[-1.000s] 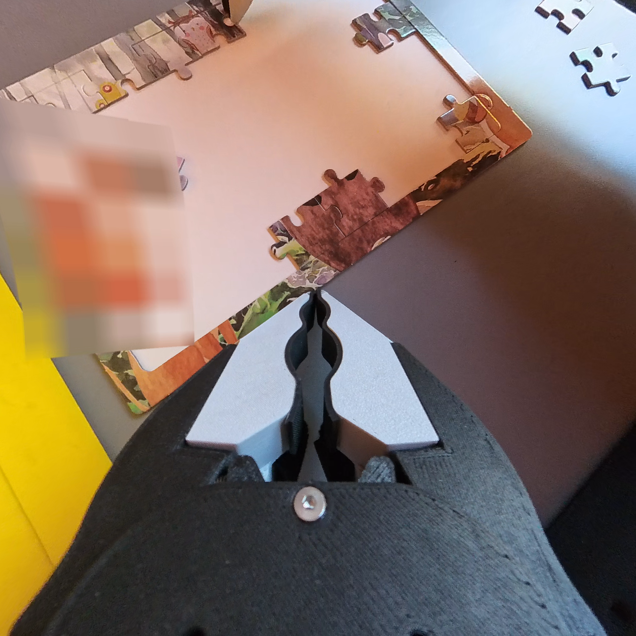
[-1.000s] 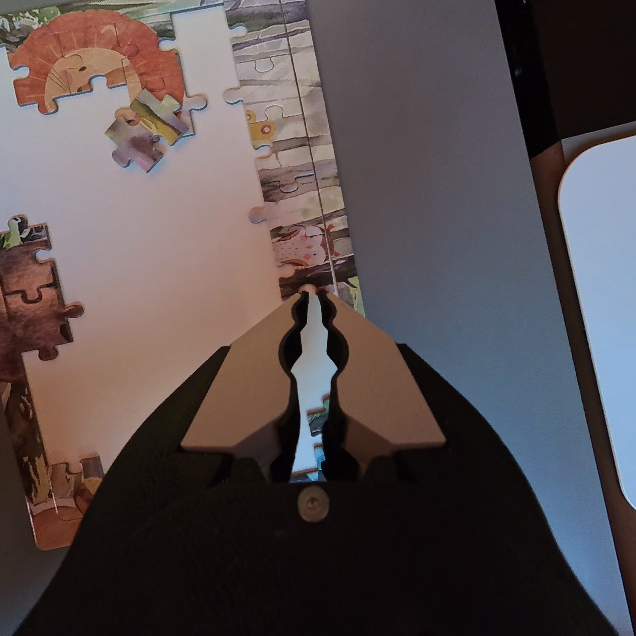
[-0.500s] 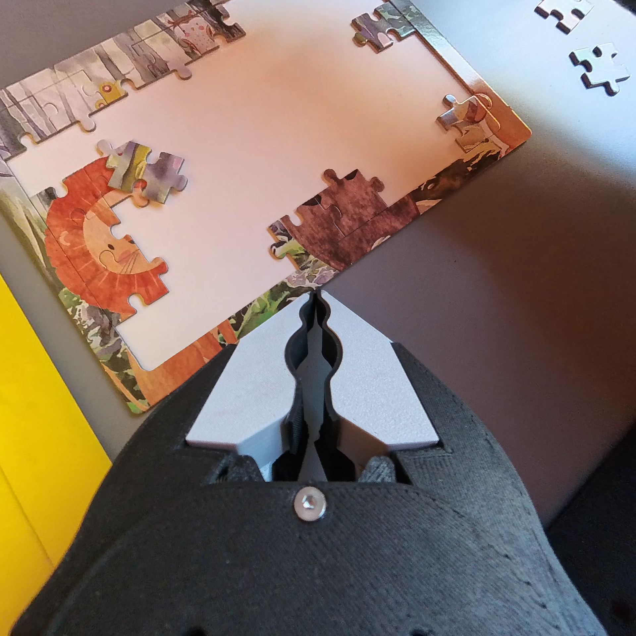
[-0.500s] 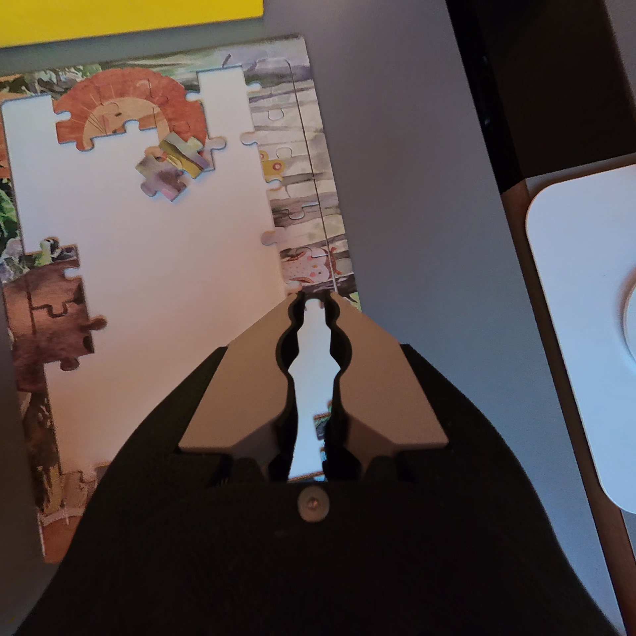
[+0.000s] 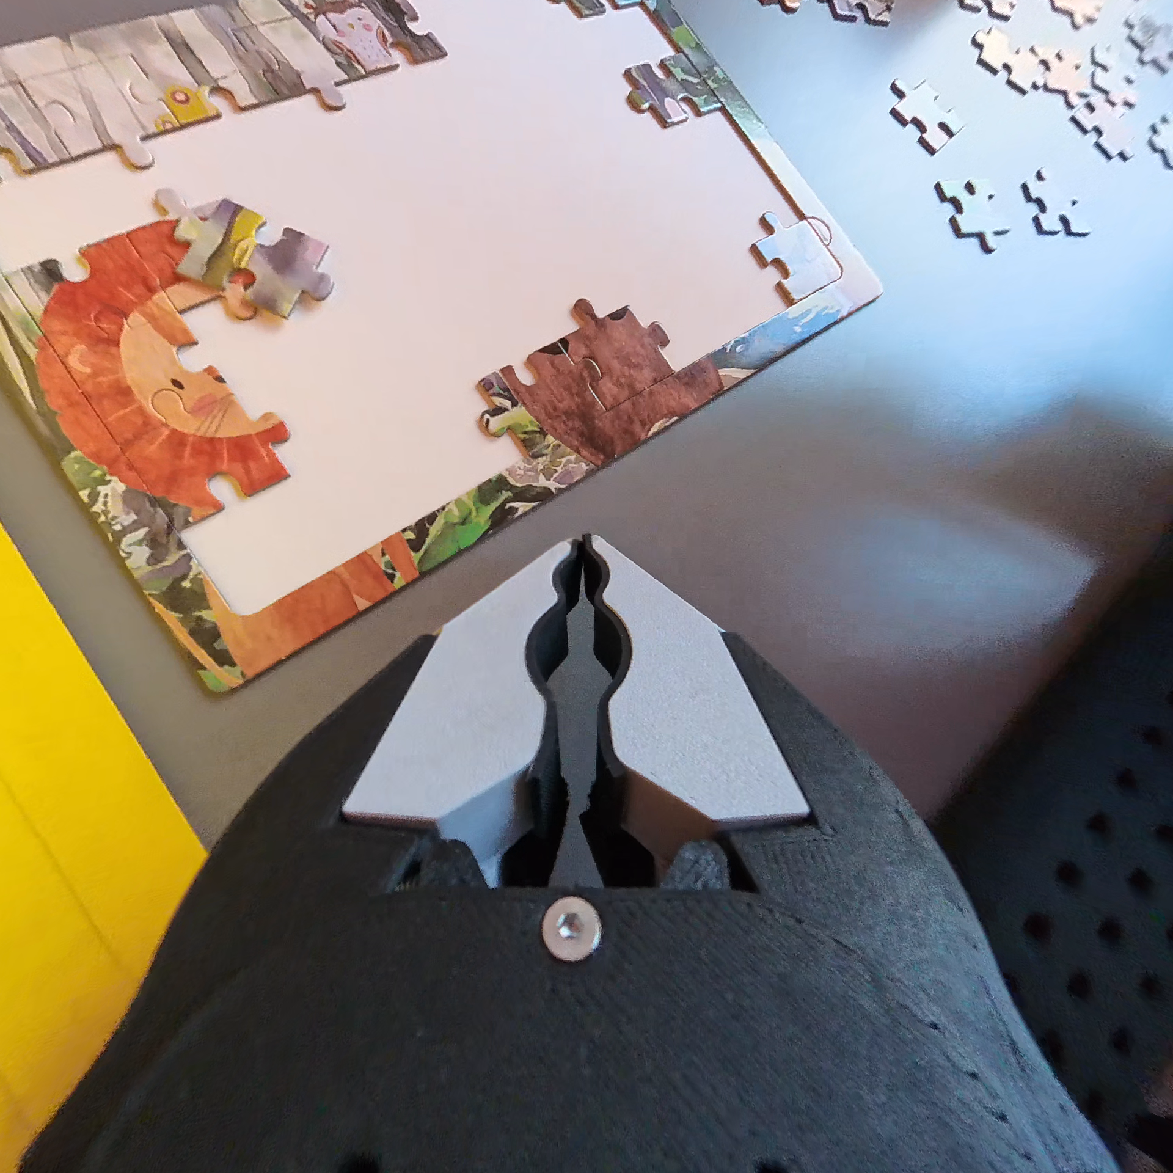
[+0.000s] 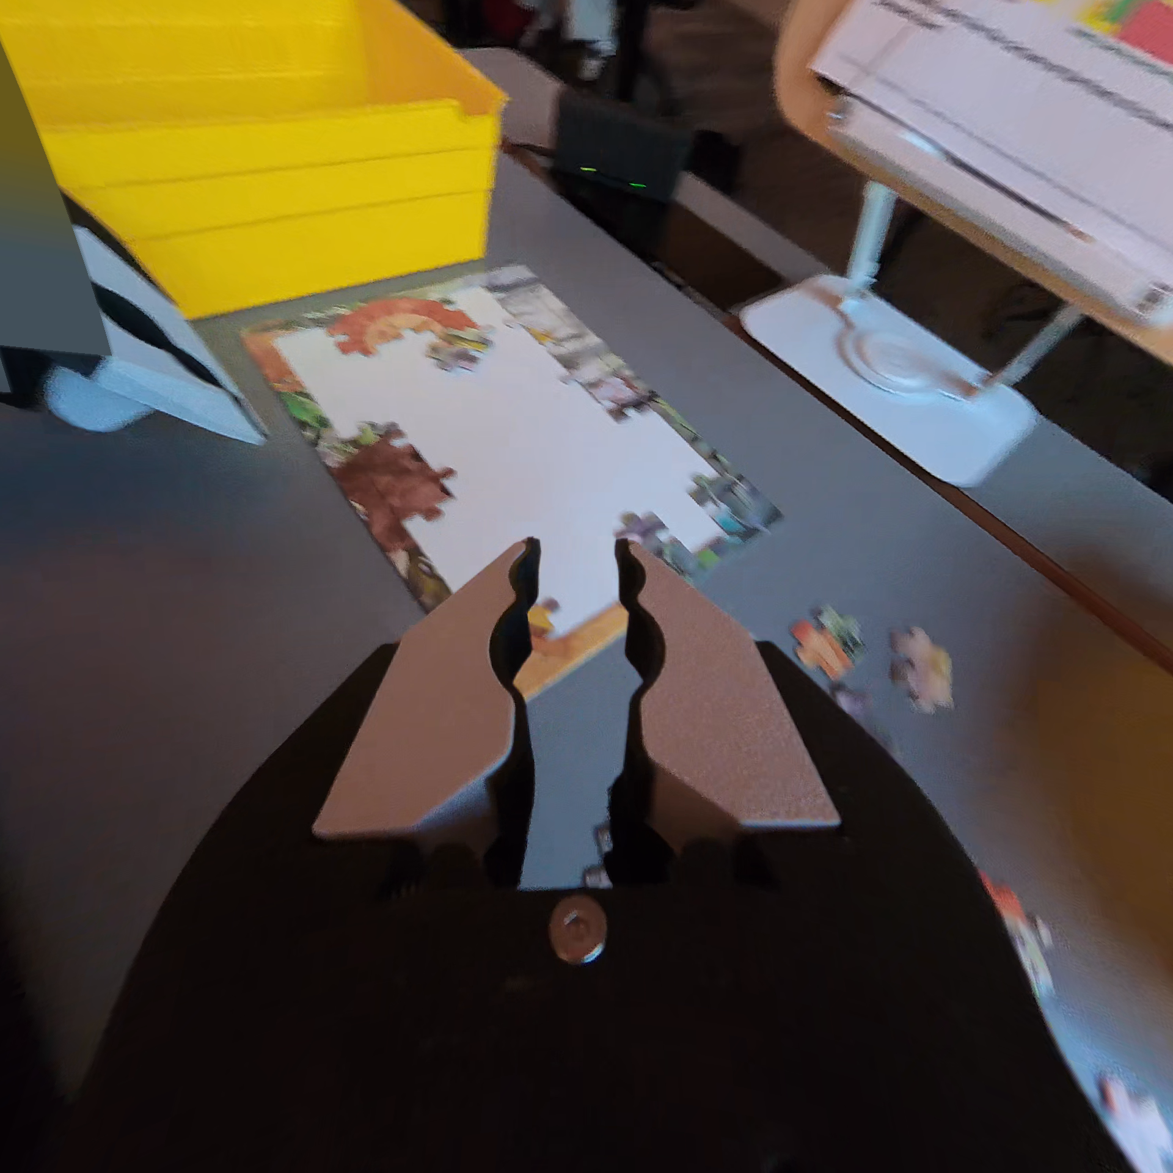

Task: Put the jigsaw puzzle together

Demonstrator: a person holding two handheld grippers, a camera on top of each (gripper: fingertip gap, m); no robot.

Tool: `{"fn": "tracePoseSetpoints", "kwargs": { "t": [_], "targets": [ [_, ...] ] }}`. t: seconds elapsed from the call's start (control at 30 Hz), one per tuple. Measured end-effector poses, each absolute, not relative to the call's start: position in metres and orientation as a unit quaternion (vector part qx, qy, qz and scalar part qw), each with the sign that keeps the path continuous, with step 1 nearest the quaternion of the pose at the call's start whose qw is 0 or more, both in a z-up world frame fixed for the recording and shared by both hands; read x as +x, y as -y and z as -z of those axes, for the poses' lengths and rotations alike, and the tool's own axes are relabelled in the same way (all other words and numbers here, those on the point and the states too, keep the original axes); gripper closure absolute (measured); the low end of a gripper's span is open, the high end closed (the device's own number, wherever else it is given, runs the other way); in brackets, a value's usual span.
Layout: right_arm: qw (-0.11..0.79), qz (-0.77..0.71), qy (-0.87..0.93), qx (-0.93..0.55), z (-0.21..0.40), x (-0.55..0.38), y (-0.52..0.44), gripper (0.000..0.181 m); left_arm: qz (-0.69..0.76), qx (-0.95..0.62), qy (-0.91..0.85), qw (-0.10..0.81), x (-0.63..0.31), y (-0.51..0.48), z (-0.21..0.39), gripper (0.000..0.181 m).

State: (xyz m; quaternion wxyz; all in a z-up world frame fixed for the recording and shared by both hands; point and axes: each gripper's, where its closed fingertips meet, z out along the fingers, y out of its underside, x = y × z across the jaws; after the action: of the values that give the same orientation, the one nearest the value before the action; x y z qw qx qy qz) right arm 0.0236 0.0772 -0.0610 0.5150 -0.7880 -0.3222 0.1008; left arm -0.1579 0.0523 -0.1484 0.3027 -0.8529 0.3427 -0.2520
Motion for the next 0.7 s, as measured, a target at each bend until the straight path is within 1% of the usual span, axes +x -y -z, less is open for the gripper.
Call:
{"fn": "tracePoseSetpoints", "kwargs": {
  "t": [0.07,0.17,0.27,0.4,0.6,0.7],
  "targets": [
    [0.547,-0.078,0.276,-0.786,0.07,0.044,-0.073,0.156,0.254,-0.856,-0.338,0.298,-0.159,-0.053,0.15,0.181],
    [0.59,-0.087,0.236,-0.767,0.073,0.057,-0.081,0.154,0.242,-0.857,-0.339,0.302,-0.161,-0.055,0.152,0.181],
    [0.583,-0.118,0.234,-0.769,0.072,0.065,-0.087,0.144,0.252,-0.859,-0.335,0.294,-0.161,-0.054,0.154,0.181],
    [0.591,-0.165,0.203,-0.763,0.078,0.075,-0.086,0.145,0.274,-0.858,-0.328,0.286,-0.158,-0.052,0.154,0.181],
    [0.618,-0.217,0.167,-0.737,0.062,0.08,-0.084,0.144,0.305,-0.855,-0.325,0.264,-0.152,-0.046,0.16,0.181],
    [0.617,-0.24,0.158,-0.733,0.061,0.081,-0.083,0.149,0.331,-0.853,-0.315,0.252,-0.149,-0.044,0.16,0.181]
  ]
}}
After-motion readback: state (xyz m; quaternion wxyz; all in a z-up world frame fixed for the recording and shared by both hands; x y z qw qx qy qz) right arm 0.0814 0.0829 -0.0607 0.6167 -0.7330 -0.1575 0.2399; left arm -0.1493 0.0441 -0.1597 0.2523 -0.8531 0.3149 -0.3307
